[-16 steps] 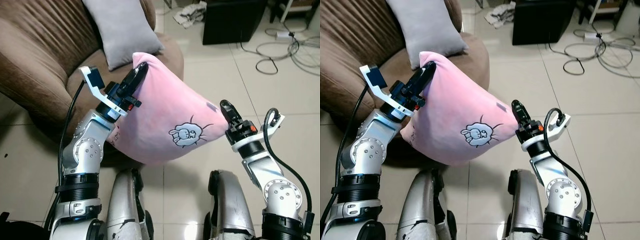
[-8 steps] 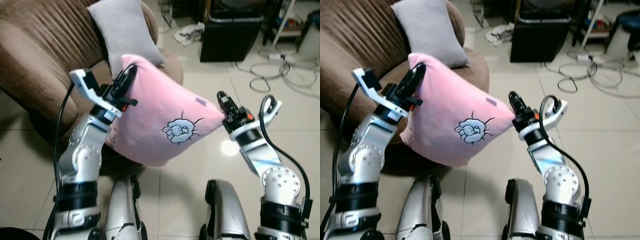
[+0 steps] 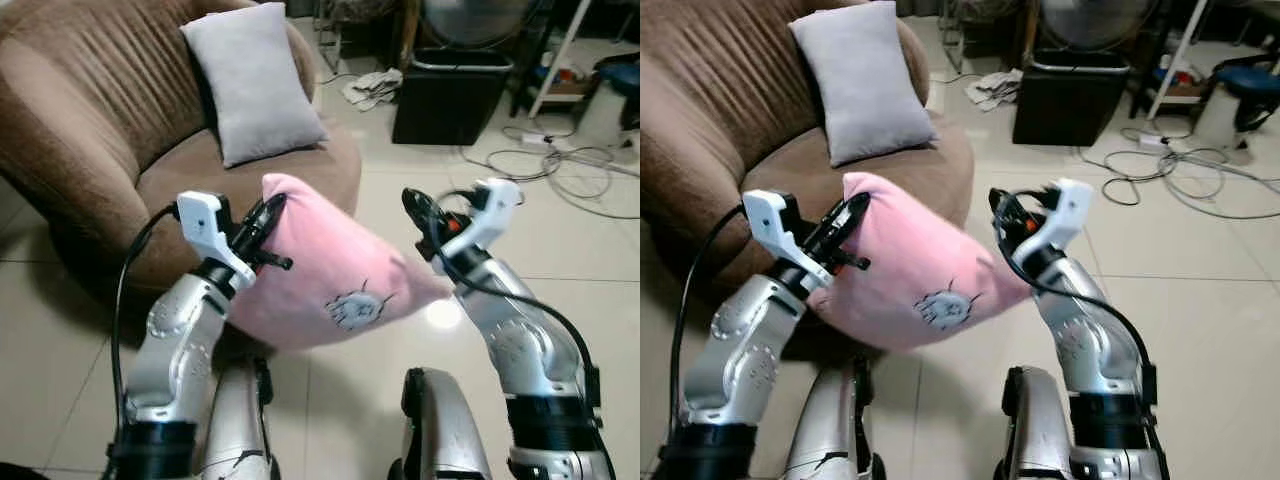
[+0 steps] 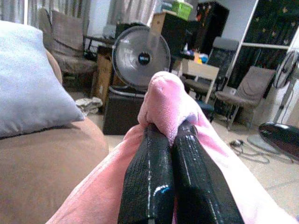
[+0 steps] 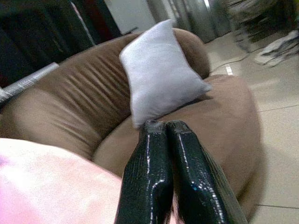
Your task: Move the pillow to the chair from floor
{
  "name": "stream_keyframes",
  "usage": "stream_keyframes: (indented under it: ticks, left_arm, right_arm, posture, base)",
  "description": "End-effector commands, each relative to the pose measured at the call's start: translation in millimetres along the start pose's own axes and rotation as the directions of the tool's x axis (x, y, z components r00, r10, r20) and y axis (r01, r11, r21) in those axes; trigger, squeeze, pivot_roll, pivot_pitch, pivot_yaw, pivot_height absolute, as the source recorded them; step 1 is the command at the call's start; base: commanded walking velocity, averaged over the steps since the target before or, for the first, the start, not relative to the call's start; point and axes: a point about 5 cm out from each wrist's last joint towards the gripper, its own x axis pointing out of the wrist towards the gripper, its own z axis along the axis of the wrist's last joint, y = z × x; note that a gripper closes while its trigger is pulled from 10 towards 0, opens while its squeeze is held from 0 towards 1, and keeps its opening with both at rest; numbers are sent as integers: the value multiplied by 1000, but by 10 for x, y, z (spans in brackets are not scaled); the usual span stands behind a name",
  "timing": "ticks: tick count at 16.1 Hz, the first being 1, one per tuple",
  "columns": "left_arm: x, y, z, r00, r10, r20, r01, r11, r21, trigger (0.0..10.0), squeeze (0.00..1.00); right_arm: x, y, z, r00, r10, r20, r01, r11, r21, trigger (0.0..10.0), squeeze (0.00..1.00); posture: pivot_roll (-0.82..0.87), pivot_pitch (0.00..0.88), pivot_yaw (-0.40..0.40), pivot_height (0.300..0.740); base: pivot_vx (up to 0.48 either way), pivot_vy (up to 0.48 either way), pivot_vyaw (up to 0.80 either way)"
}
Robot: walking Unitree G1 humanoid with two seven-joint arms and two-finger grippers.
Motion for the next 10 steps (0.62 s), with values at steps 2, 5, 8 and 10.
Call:
stream_keyframes:
  ticks: [2,5,8,10]
  left_arm:
    - [14,-40,111,998,35,54,-38,998,58,4471,0]
    - [4,-31,64,995,94,20,-96,990,104,10000,0]
    - [27,-21,84,993,113,25,-116,984,134,10000,0]
    - [49,-11,93,992,125,22,-127,978,165,10000,0]
  right_arm:
    - [40,-19,-58,999,-7,-52,2,995,-99,10000,0]
    - [34,-41,-157,997,-51,-66,38,983,-181,10000,0]
    - [-7,-27,-196,996,-54,-66,42,984,-175,10000,0]
    - [-6,-46,-183,997,-57,-52,46,982,-182,10000,0]
  posture:
    - [61,0,6,507]
    - [58,0,5,527]
    - [56,0,10,557]
    - [54,0,16,577]
  base:
    - [0,0,0]
    - [0,0,0]
    - [0,0,0]
    - [0,0,0]
